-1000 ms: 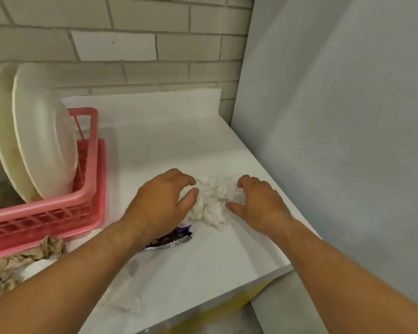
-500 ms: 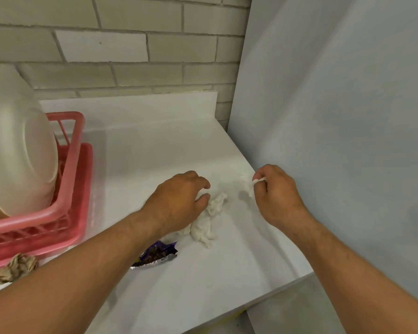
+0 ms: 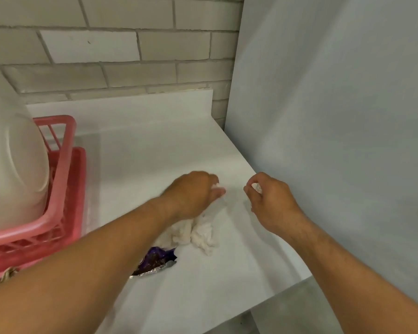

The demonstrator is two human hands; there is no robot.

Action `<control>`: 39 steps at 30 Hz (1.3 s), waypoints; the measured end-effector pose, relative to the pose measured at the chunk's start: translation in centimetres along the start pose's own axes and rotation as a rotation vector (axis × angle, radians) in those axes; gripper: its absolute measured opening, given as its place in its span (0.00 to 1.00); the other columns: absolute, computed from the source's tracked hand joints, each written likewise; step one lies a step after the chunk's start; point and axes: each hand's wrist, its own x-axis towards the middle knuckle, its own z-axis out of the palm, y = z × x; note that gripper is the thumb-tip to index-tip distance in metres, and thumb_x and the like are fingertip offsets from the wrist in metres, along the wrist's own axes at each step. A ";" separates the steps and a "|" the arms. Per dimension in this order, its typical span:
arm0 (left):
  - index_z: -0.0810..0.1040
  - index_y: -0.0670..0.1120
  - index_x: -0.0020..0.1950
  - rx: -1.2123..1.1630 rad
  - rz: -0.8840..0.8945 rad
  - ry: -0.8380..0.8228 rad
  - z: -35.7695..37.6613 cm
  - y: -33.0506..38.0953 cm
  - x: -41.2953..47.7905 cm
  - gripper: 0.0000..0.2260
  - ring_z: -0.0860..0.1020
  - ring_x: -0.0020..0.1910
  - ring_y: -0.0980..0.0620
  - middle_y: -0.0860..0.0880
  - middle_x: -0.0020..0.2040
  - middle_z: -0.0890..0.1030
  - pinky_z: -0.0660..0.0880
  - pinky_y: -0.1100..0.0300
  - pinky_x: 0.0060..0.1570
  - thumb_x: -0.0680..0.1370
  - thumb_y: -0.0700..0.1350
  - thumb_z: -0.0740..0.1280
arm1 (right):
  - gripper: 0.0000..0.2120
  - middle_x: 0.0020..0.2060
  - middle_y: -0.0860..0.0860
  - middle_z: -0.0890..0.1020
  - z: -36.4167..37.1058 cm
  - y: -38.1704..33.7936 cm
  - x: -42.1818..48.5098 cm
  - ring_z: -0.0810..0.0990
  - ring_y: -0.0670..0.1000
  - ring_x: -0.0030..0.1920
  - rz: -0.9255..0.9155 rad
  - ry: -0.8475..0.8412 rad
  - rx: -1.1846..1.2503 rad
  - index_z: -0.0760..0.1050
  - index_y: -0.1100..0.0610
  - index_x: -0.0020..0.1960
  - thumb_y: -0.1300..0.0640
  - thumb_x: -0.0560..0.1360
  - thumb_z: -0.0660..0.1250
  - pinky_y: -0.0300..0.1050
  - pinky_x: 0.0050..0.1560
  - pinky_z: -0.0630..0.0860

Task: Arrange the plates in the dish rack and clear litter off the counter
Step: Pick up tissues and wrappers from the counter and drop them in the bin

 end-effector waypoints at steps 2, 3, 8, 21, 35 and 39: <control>0.74 0.47 0.55 -0.085 -0.008 0.098 -2.0 -1.2 -0.3 0.15 0.77 0.49 0.47 0.47 0.51 0.79 0.73 0.54 0.48 0.81 0.57 0.56 | 0.08 0.46 0.50 0.78 0.7 -0.5 0.5 0.80 0.52 0.45 -0.038 -0.053 -0.056 0.75 0.55 0.52 0.59 0.81 0.57 0.44 0.46 0.78; 0.73 0.48 0.55 -0.137 -0.034 0.125 -3.0 -1.9 -0.5 0.14 0.78 0.47 0.47 0.47 0.49 0.79 0.75 0.53 0.49 0.81 0.56 0.56 | 0.10 0.49 0.49 0.77 1.1 -0.8 0.8 0.79 0.51 0.47 -0.070 -0.082 -0.098 0.75 0.55 0.54 0.62 0.80 0.56 0.42 0.48 0.77; 0.72 0.54 0.56 -0.471 -0.133 0.235 -5.7 -4.5 -2.8 0.08 0.81 0.41 0.52 0.51 0.45 0.78 0.80 0.51 0.45 0.81 0.47 0.55 | 0.15 0.57 0.50 0.78 3.9 -2.7 2.3 0.78 0.48 0.49 -0.134 -0.277 -0.073 0.72 0.47 0.64 0.59 0.81 0.57 0.33 0.43 0.71; 0.73 0.48 0.38 -0.261 -0.258 0.387 -6.5 -6.1 -8.2 0.17 0.74 0.32 0.53 0.51 0.30 0.74 0.66 0.60 0.31 0.79 0.58 0.59 | 0.09 0.45 0.50 0.74 7.7 -4.9 4.5 0.74 0.51 0.44 -0.122 -0.406 -0.268 0.70 0.56 0.50 0.50 0.80 0.59 0.41 0.40 0.67; 0.81 0.49 0.47 -0.254 -0.191 0.304 -8.8 -5.9 -14.9 0.13 0.76 0.37 0.59 0.59 0.38 0.77 0.68 0.67 0.34 0.76 0.38 0.57 | 0.11 0.54 0.46 0.78 4.9 -12.1 -2.7 0.77 0.42 0.45 -0.223 -0.190 0.057 0.77 0.45 0.60 0.51 0.80 0.62 0.24 0.36 0.67; 0.82 0.48 0.47 -0.336 -0.201 0.306 -8.8 -6.6 -18.1 0.14 0.73 0.26 0.65 0.61 0.26 0.73 0.64 0.73 0.26 0.77 0.38 0.57 | 0.20 0.52 0.42 0.76 4.9 -14.5 -7.1 0.75 0.43 0.51 -0.187 -0.254 -0.027 0.76 0.42 0.54 0.38 0.66 0.75 0.29 0.40 0.66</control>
